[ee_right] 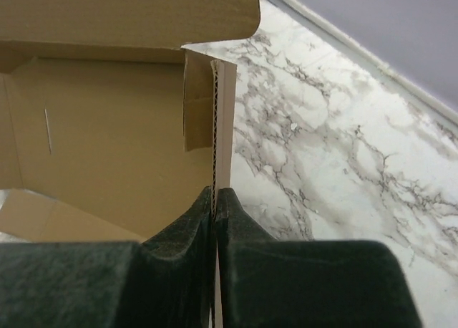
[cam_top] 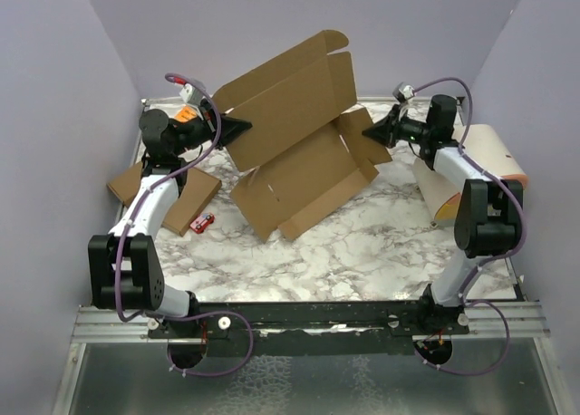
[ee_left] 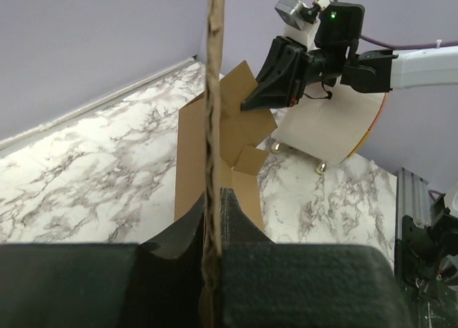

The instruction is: Fold the paper box

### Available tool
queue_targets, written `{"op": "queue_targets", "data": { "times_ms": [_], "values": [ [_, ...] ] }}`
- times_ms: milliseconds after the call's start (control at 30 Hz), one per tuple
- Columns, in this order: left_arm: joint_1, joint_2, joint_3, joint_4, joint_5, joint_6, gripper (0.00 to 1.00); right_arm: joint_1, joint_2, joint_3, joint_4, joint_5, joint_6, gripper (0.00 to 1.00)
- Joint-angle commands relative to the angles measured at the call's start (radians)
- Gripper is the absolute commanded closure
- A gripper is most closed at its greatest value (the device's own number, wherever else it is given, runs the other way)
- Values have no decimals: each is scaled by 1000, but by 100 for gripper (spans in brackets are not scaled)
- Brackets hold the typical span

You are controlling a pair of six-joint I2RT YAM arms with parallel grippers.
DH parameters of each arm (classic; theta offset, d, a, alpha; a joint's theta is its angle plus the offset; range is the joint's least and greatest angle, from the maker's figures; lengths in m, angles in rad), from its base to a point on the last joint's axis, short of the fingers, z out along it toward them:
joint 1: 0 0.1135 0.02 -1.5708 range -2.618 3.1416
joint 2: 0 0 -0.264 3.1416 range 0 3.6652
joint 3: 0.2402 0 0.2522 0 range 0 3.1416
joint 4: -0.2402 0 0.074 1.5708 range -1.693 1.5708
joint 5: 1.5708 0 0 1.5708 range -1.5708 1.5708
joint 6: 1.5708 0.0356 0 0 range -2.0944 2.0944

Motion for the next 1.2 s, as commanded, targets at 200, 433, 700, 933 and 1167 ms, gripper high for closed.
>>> {"op": "queue_targets", "data": {
  "times_ms": [200,433,700,933,1167],
  "values": [
    [2,61,48,-185,-106,117,100,21,67,326,-542,93,-302,33],
    [39,97,19,-215,-139,154,100,22,-172,184,-872,-103,-918,2],
    [79,186,27,-341,-234,277,100,159,-200,-142,-1256,-92,-1732,0],
    [115,268,59,-460,-338,345,100,318,-263,-333,-902,67,-1568,0],
    [132,326,74,-480,-308,331,100,440,-320,-490,-529,196,-1454,0]
  ]
}}
